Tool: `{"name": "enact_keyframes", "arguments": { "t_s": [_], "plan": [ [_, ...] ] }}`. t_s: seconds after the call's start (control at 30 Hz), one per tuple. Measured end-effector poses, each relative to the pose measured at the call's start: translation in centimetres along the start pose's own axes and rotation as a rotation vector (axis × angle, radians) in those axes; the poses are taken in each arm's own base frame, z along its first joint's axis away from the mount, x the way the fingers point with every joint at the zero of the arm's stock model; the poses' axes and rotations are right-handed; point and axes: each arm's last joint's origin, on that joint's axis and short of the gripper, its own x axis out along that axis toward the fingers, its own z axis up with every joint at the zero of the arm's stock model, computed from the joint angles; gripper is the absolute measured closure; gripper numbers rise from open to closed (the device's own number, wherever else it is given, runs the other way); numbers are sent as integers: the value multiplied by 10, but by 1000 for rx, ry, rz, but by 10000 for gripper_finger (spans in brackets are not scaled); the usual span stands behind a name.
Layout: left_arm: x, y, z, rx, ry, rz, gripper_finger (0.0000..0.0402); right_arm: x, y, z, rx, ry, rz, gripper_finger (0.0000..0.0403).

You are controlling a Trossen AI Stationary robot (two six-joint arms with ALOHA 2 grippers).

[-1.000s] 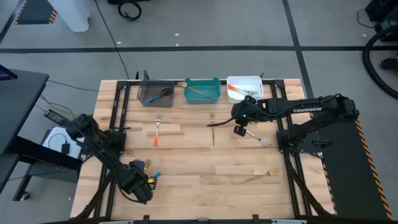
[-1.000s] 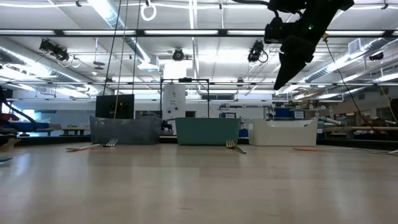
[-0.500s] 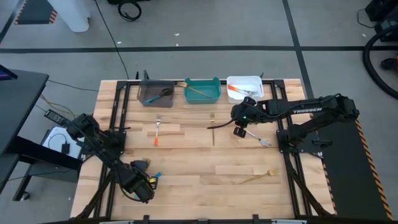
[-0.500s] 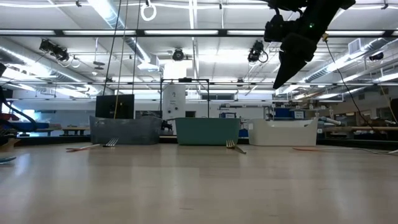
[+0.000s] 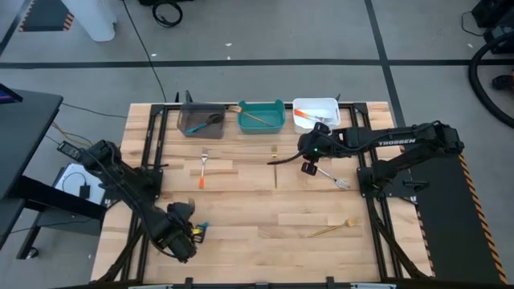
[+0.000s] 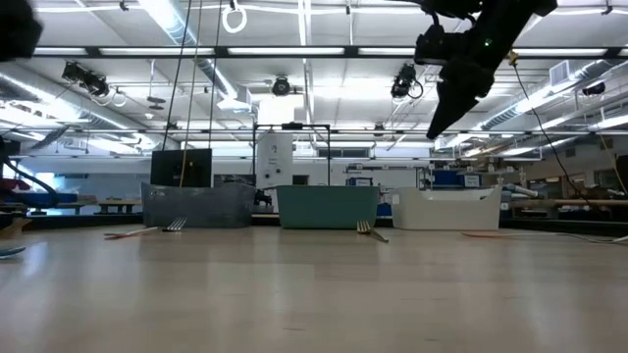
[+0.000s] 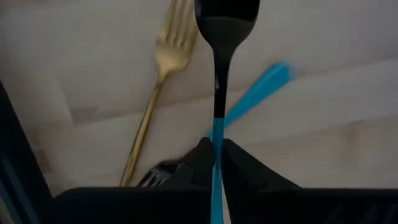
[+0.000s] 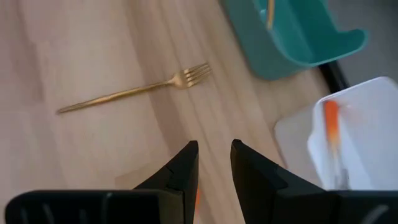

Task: Sort silverware by color (type)
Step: Put the blue fork into the black transparent bin

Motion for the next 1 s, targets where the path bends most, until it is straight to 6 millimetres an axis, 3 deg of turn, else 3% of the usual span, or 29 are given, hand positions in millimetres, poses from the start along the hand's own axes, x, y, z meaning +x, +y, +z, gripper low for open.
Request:
{"name": "enact_keyframes", "arguments": {
  "t_s": [0.2, 0.43, 0.7, 0.87, 1.0],
  "plan": [
    [-42, -7, 47, -19, -249, 0, 379, 3, -12, 11, 29, -91, -92, 302],
    [-83, -13, 140, 64, -587, 6, 378, 5, -40, 28, 189, -250, -294, 302],
    [-85, 3, 258, 229, -641, 296, 377, 10, -79, 32, 220, -277, -451, 302],
    [-83, 10, 329, 324, -718, 335, 377, 13, -103, 26, 229, -229, -519, 302],
    [-81, 16, 374, 500, -757, 338, 377, 14, -119, 20, 263, -193, -553, 302]
  ]
}}
